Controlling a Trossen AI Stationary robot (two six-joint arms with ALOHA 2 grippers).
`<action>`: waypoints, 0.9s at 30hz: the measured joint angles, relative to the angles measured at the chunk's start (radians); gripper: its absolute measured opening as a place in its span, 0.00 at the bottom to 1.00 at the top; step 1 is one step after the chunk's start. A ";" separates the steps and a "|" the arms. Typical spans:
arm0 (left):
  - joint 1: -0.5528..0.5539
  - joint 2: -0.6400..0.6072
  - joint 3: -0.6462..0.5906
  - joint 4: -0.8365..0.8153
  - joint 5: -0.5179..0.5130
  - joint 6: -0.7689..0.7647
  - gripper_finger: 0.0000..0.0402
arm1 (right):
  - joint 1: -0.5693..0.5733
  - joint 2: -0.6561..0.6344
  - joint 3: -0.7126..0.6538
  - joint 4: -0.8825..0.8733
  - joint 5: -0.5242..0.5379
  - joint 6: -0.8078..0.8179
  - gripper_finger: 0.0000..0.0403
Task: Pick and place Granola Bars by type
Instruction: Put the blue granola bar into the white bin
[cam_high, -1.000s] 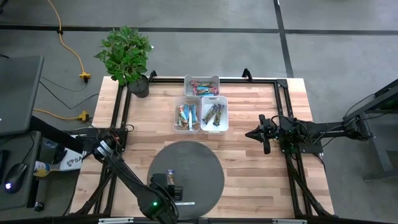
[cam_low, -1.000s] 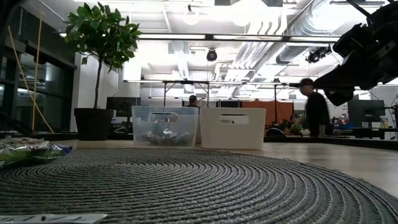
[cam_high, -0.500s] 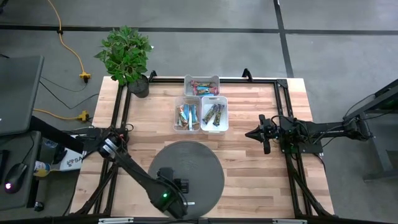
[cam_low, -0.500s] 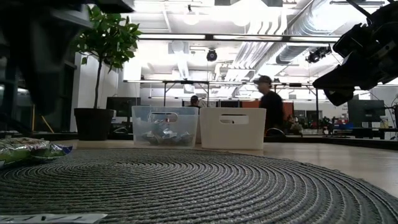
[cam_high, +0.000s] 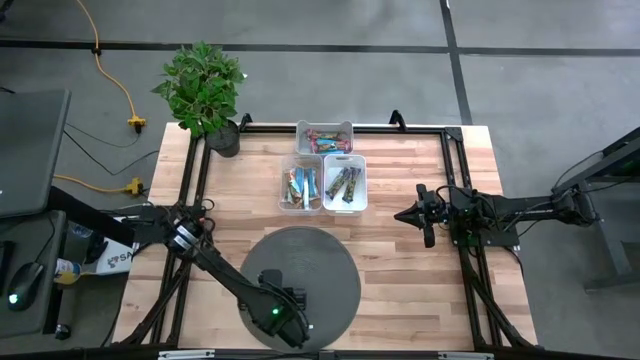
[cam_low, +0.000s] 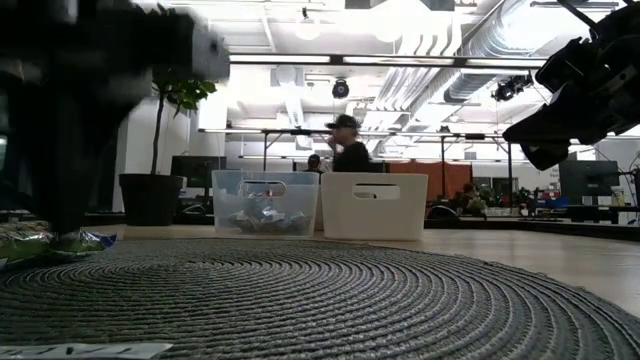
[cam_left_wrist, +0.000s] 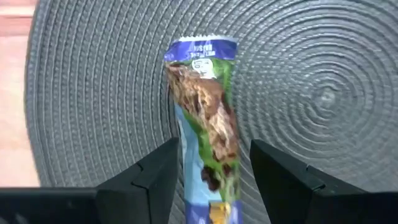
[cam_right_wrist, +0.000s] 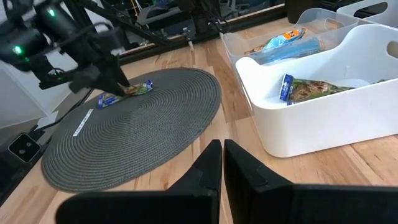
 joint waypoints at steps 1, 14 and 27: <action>0.000 0.010 -0.001 0.003 0.002 0.001 0.48 | 0.000 0.001 0.000 0.002 0.000 0.000 0.00; 0.000 0.053 0.003 0.029 0.013 -0.002 0.48 | 0.000 0.020 0.000 -0.001 0.000 0.000 0.00; 0.000 0.055 0.002 0.045 0.013 0.019 0.32 | 0.000 0.020 0.000 -0.001 0.000 0.000 0.00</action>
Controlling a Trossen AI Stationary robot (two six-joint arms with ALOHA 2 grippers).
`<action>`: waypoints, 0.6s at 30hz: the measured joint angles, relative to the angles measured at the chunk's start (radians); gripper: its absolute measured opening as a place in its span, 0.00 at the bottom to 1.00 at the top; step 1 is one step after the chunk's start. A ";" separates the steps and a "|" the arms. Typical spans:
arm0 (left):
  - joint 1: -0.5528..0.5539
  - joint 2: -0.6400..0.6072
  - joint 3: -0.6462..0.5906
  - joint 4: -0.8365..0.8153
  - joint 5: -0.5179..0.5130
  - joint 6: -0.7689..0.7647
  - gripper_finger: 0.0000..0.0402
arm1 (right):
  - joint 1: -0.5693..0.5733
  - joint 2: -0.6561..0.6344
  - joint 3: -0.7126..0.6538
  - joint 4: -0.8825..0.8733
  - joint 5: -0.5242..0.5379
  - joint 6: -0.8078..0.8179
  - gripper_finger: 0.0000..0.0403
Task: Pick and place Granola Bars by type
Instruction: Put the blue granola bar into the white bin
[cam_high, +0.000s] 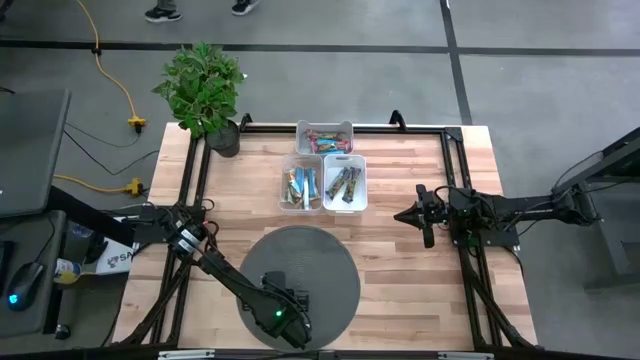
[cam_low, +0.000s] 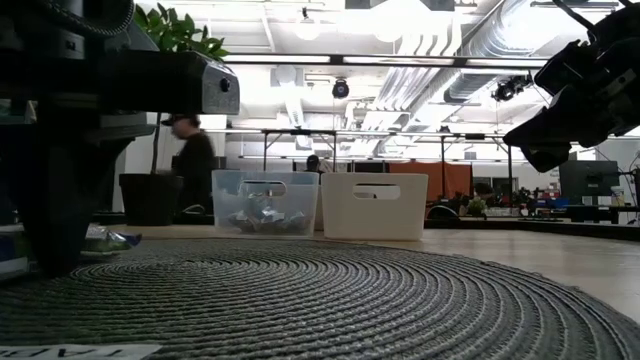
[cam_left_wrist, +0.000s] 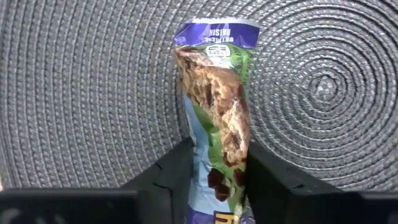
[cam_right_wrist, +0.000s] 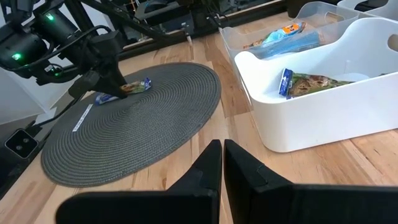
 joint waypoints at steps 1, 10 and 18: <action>0.000 0.000 0.000 0.003 -0.001 0.003 0.30 | 0.000 0.000 0.000 0.000 0.000 0.000 0.00; 0.000 0.000 0.009 -0.002 -0.004 0.017 0.21 | 0.000 0.000 0.000 0.000 0.000 0.000 0.00; -0.001 0.003 0.148 -0.190 -0.056 0.044 0.21 | 0.000 0.000 0.000 0.000 0.000 0.000 0.00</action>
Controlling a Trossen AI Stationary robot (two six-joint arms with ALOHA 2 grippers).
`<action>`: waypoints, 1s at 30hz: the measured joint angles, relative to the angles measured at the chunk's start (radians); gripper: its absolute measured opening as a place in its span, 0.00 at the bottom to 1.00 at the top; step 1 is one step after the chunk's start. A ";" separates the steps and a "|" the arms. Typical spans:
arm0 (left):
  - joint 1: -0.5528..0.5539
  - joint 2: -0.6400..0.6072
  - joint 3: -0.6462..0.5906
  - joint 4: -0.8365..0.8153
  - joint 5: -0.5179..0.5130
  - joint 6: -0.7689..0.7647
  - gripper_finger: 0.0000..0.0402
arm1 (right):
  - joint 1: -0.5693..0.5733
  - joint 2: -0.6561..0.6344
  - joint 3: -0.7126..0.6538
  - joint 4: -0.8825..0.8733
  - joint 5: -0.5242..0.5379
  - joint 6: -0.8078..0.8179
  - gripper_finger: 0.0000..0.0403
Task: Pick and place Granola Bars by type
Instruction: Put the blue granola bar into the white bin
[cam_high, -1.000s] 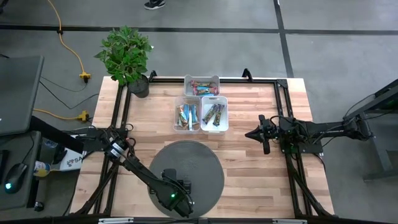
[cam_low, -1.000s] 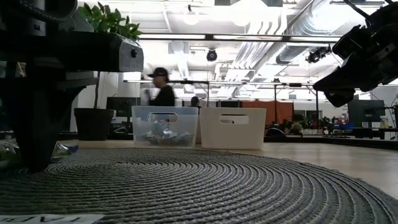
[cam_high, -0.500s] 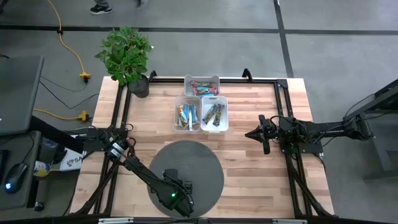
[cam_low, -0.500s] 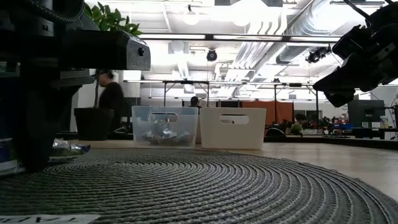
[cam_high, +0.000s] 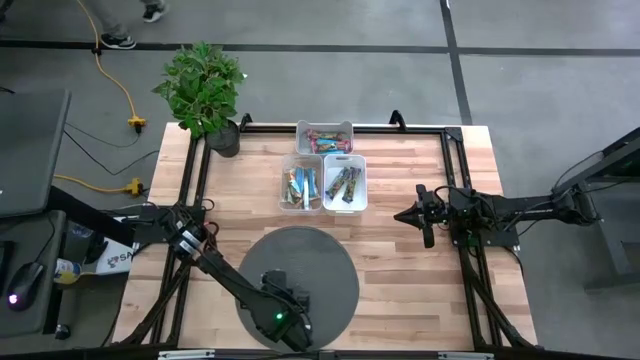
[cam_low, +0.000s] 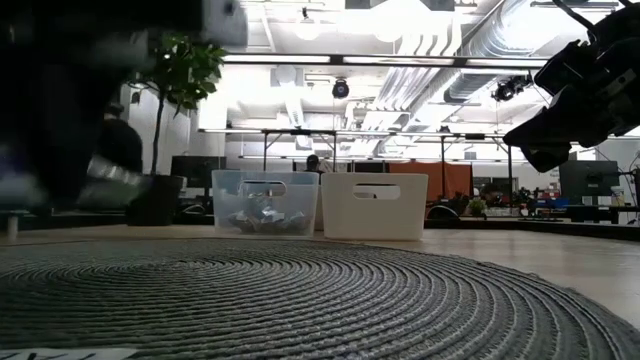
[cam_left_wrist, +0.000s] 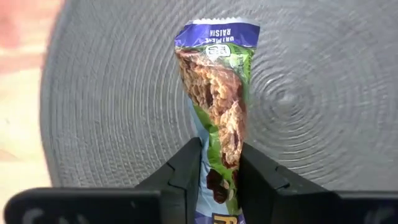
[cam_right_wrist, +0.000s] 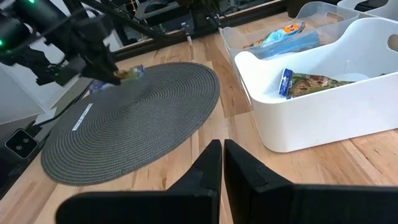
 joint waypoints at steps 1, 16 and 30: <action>0.000 0.000 0.022 -0.024 -0.018 0.007 0.21 | 0.000 0.000 0.000 0.000 0.000 0.000 0.00; 0.067 -0.004 0.426 -0.109 -0.516 0.379 0.21 | 0.000 0.000 0.000 0.000 0.000 0.000 0.00; 0.376 -0.136 0.474 0.236 -0.380 1.205 0.21 | 0.000 -0.001 0.000 0.000 0.000 0.000 0.00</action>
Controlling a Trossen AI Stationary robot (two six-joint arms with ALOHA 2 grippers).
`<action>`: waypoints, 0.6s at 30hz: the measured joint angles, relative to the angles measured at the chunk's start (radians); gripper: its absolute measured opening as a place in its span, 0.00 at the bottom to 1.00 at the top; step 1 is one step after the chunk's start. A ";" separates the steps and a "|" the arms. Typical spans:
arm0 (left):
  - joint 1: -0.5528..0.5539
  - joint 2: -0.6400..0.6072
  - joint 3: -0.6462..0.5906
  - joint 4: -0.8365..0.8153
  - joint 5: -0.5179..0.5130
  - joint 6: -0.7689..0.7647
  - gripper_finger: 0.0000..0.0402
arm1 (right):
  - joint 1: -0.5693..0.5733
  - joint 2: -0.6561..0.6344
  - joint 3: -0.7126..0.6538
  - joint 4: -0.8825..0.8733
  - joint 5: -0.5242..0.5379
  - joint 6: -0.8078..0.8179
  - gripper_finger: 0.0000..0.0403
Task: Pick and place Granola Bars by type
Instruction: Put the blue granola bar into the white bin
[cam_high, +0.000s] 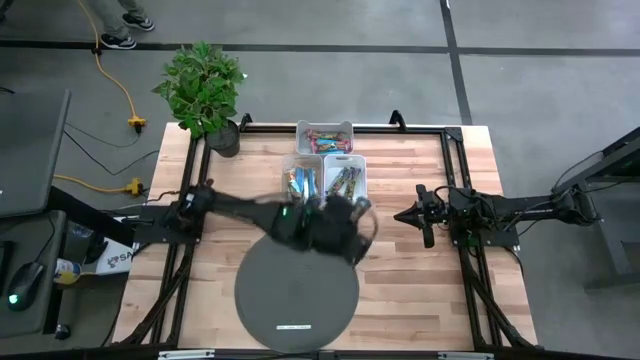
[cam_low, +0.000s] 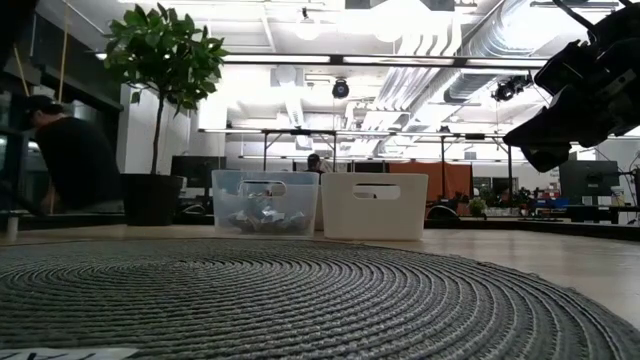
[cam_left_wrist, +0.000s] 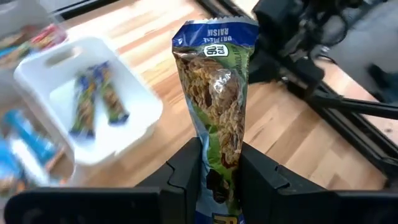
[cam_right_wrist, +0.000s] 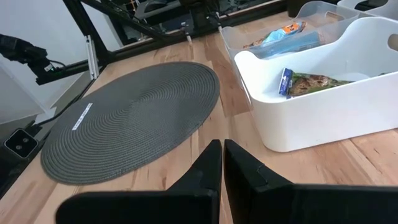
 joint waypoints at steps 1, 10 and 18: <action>0.028 -0.005 0.000 0.025 0.037 0.054 0.21 | 0.000 0.001 0.000 0.000 0.000 0.000 0.00; 0.281 -0.016 -0.001 0.110 0.373 0.200 0.21 | 0.000 0.000 0.000 0.000 0.000 0.000 0.00; 0.451 -0.016 -0.001 0.105 0.479 0.161 0.21 | 0.000 0.000 0.000 0.000 0.000 0.000 0.00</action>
